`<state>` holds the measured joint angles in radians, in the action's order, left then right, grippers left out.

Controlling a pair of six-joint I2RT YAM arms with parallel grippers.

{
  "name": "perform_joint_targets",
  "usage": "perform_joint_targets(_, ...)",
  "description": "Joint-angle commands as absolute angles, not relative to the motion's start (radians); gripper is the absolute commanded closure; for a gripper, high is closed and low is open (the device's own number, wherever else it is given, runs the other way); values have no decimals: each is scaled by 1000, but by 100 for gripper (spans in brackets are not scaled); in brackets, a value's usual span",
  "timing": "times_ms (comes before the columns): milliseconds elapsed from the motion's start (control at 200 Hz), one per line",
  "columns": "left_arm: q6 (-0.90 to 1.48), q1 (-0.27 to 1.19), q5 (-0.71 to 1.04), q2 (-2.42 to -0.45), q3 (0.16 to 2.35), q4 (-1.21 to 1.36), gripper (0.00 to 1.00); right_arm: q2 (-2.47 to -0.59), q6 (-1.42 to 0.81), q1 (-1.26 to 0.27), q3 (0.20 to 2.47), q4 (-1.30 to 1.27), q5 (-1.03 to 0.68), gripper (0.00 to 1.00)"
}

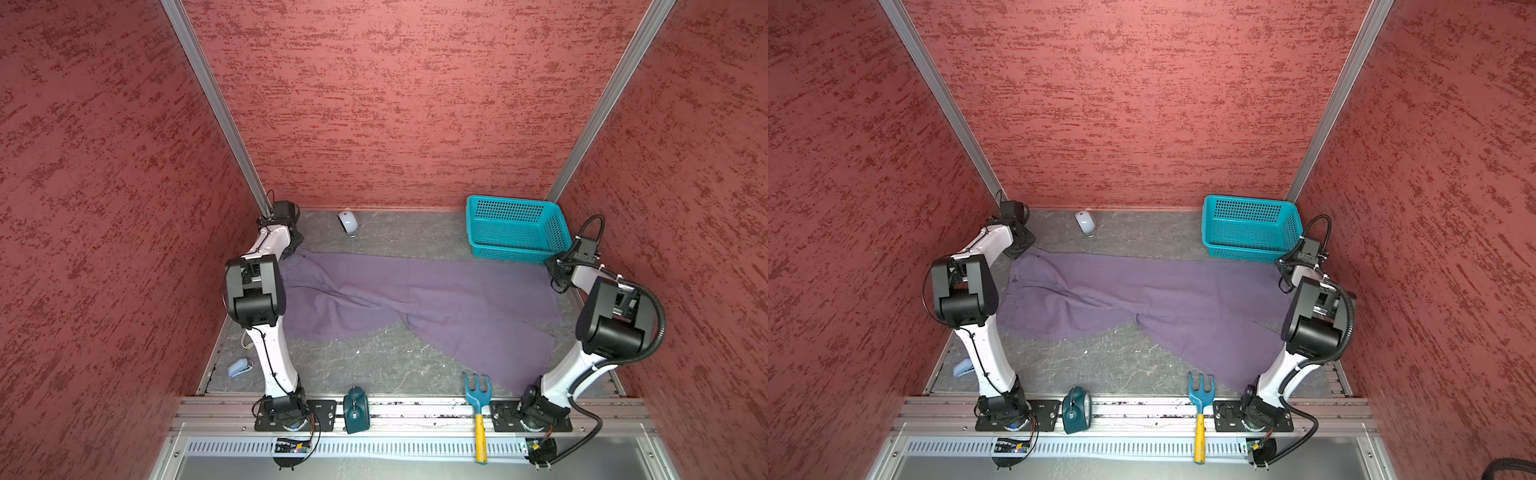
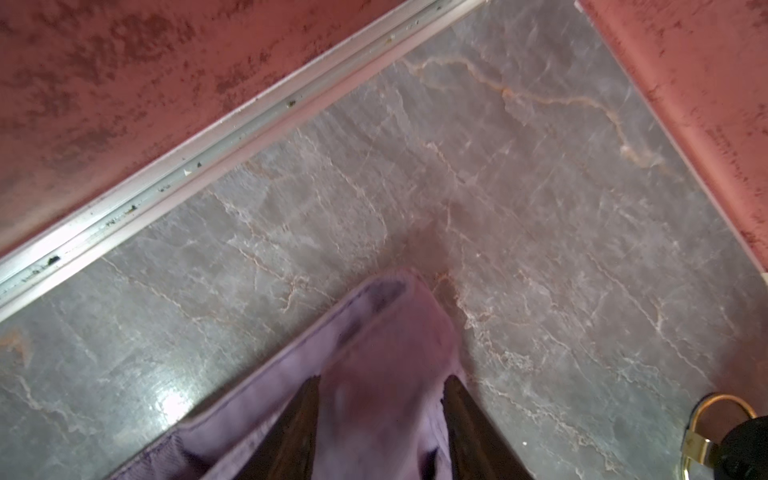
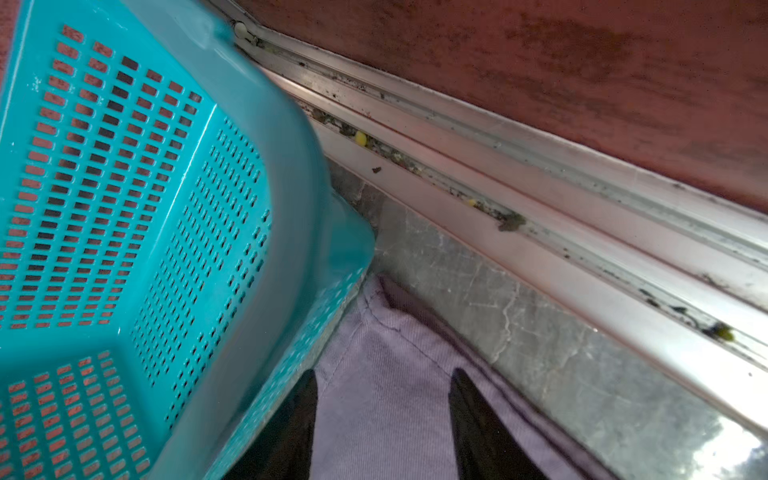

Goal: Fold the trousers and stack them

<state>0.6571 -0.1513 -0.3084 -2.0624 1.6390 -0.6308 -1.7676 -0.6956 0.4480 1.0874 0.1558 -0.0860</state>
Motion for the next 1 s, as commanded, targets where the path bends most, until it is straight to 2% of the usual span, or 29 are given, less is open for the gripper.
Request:
perform_joint_targets(0, 637, -148, -356, -1975, 1603, -654, 48, -1612, -672, 449, 992, 164, -111, 42)
perform_joint_targets(80, 656, -157, -362, -1892, 1525, -646, 40, -1464, -647, 448, 904, 227, -106, 38)
perform_joint_targets(175, 683, -164, -328, -1774, 1393, -602, 20, -1289, -625, 428, 843, 358, -64, 33)
perform_joint_targets(240, 690, -154, -302, -1701, 1307, -567, 15, -1186, -641, 393, 792, 430, -88, 32)
perform_joint_targets(336, 708, -128, -297, -1615, 1202, -541, 16, -1083, -669, 290, 747, 560, -69, 31)
perform_joint_targets(406, 721, -113, -258, -1564, 1133, -512, 22, -1036, -692, 212, 736, 667, -23, 29)
perform_joint_targets(501, 723, -83, -227, -1512, 1062, -504, 35, -981, -726, 138, 710, 769, -9, 28)
perform_joint_targets(596, 735, -56, -205, -1460, 978, -498, 44, -961, -772, 36, 676, 840, -49, 35)
perform_joint_targets(741, 751, -24, -143, -1372, 848, -469, 58, -971, -870, -179, 667, 957, -6, 44)
perform_joint_targets(852, 739, -1, -133, -1312, 805, -487, 57, -1018, -917, -290, 673, 1009, -7, 43)
perform_joint_targets(897, 732, 8, -129, -1300, 802, -505, 52, -1050, -936, -337, 673, 1010, 0, 40)
perform_joint_targets(997, 716, 38, -144, -1279, 788, -528, 34, -1137, -977, -431, 662, 971, 0, 34)
